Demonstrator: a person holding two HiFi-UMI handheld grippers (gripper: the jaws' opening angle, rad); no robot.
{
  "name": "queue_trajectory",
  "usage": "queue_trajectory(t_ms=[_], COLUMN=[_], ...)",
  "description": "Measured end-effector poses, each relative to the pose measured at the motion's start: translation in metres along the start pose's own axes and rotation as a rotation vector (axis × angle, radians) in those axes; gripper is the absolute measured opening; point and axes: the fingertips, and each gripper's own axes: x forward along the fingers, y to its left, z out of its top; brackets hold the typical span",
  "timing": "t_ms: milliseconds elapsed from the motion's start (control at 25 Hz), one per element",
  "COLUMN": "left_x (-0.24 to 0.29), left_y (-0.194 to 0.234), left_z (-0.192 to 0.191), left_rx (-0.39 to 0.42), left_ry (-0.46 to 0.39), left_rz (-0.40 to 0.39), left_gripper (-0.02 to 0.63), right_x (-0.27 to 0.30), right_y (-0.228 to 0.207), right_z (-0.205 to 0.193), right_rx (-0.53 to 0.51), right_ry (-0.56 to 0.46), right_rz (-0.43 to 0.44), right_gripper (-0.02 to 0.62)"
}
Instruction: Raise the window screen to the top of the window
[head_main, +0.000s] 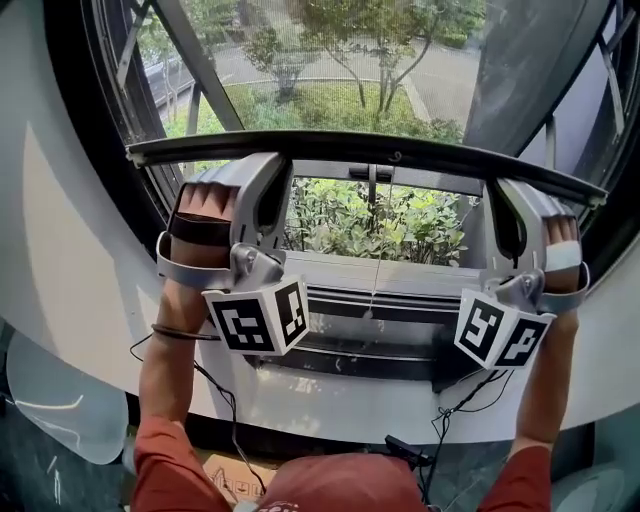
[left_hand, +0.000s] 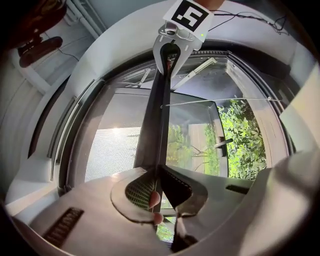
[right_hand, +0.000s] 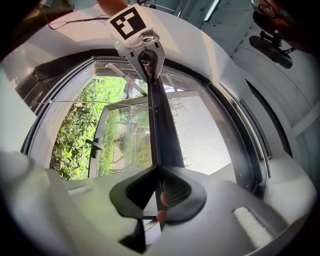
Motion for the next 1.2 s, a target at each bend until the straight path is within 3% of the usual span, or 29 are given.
queue_trajectory(t_ms=[360, 1200], left_x=[0.021, 0.045], left_y=[0.051, 0.113], left_z=[0.005, 0.01], left_rx=[0.083, 0.099], left_ry=[0.017, 0.027], left_rz=[0.076, 0.179], left_gripper=[0.043, 0.044], right_x=[0.022, 0.048], right_y=[-0.052, -0.113], right_z=[0.002, 0.003], right_rx=[-0.046, -0.103], right_ry=[0.028, 0.026], right_rz=[-0.054, -0.15], right_gripper=[0.038, 0.037])
